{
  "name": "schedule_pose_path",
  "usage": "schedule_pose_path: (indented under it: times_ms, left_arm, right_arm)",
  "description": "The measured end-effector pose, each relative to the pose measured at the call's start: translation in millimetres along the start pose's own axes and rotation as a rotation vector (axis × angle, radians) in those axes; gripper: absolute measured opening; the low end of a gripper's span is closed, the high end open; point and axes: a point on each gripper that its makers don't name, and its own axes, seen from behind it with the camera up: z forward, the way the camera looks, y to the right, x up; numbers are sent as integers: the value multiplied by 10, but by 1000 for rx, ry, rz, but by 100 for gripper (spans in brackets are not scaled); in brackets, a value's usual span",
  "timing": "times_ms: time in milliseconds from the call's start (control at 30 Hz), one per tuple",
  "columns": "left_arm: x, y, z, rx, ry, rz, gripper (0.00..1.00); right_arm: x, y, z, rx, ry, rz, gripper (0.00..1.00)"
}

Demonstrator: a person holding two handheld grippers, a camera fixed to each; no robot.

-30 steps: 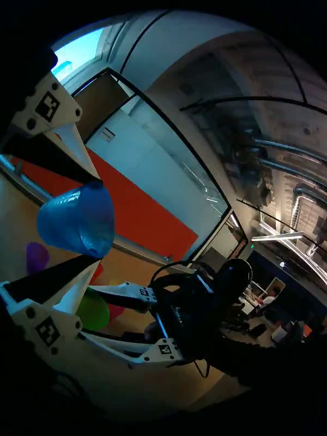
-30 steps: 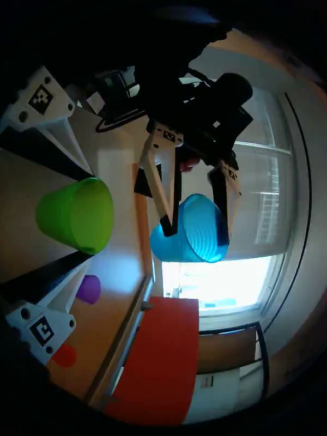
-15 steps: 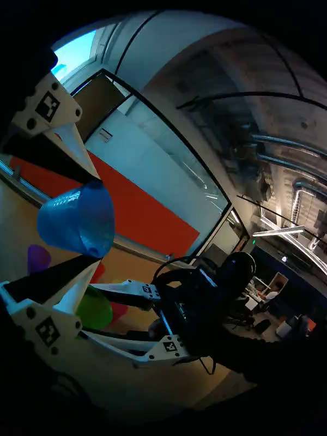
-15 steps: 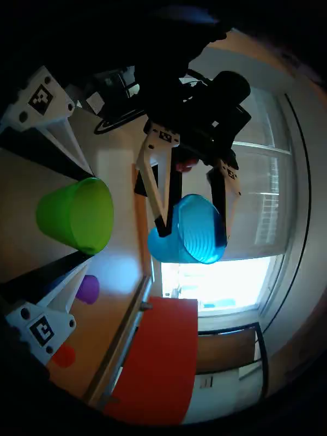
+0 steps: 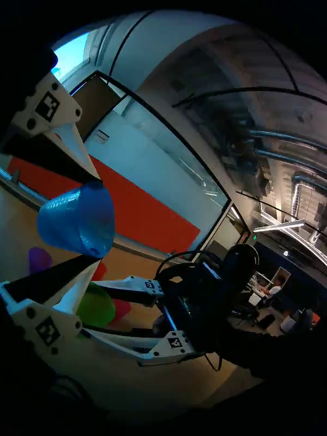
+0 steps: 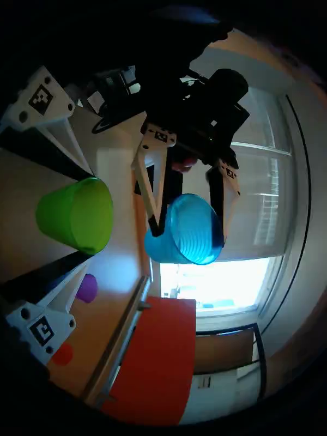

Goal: Pour water

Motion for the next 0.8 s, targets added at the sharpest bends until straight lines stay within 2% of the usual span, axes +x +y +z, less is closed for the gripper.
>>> schedule_pose_path:
  times_ms: [800]
  left_arm:
    - [22, 71, 28, -21, 3, 30, 88]
  right_arm:
    - [23, 17, -7, -5, 7, -3, 93]
